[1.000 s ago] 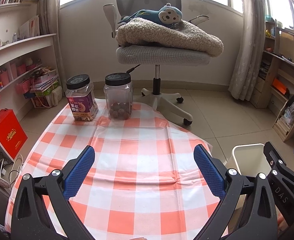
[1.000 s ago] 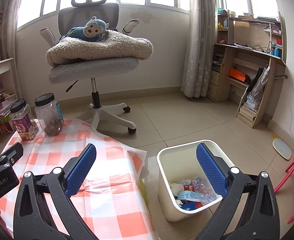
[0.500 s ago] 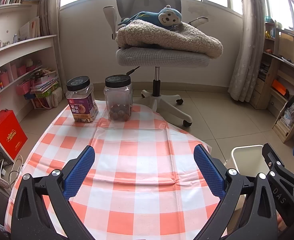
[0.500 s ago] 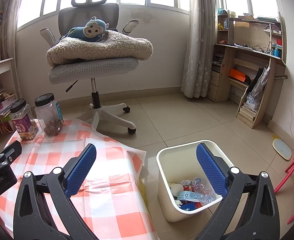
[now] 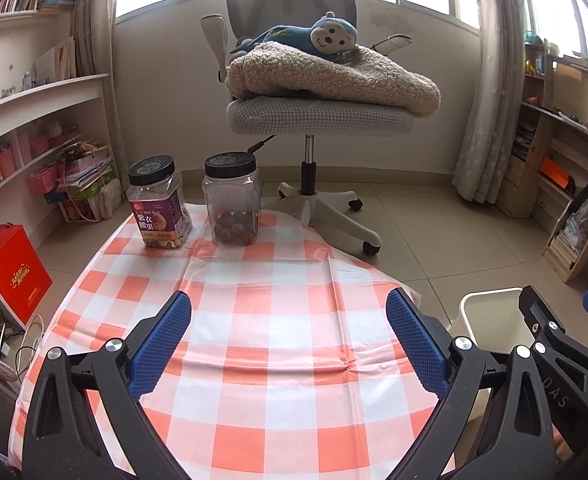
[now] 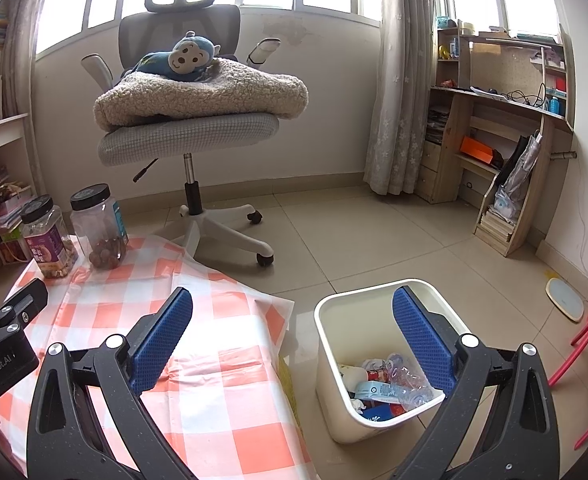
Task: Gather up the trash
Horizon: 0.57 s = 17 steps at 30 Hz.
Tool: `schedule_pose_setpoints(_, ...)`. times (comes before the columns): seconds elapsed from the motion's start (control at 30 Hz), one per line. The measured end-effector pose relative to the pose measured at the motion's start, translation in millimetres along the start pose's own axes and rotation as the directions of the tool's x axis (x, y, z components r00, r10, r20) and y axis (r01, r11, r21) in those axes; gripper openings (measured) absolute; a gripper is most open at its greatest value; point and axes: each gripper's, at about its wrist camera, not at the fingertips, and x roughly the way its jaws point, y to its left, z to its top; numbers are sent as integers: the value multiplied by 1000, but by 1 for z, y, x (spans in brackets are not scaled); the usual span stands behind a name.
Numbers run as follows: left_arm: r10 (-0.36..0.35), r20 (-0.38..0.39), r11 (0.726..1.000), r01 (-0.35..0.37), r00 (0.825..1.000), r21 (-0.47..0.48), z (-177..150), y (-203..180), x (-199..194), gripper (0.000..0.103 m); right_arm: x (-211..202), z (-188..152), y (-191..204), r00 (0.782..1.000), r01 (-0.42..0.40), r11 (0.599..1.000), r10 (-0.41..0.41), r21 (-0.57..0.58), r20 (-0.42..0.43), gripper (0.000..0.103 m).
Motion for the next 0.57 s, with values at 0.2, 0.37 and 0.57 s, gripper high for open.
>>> schedule_pose_setpoints(0.2,-12,0,1000,12,1000,14,-1,-4,2,94,0,0,0,1000,0,1000,0,0,1,96)
schedule_pose_setpoints(0.37,-9,-5,1000,9,1000,2,-1,-3,3,94,0,0,-1,1000,0,1000,0,0,2,96)
schedule_pose_setpoints(0.57,-3,-12,1000,3,1000,3,-1,-4,3,95,-1,1,-2,1000,3,1000,-3,-3,9,96)
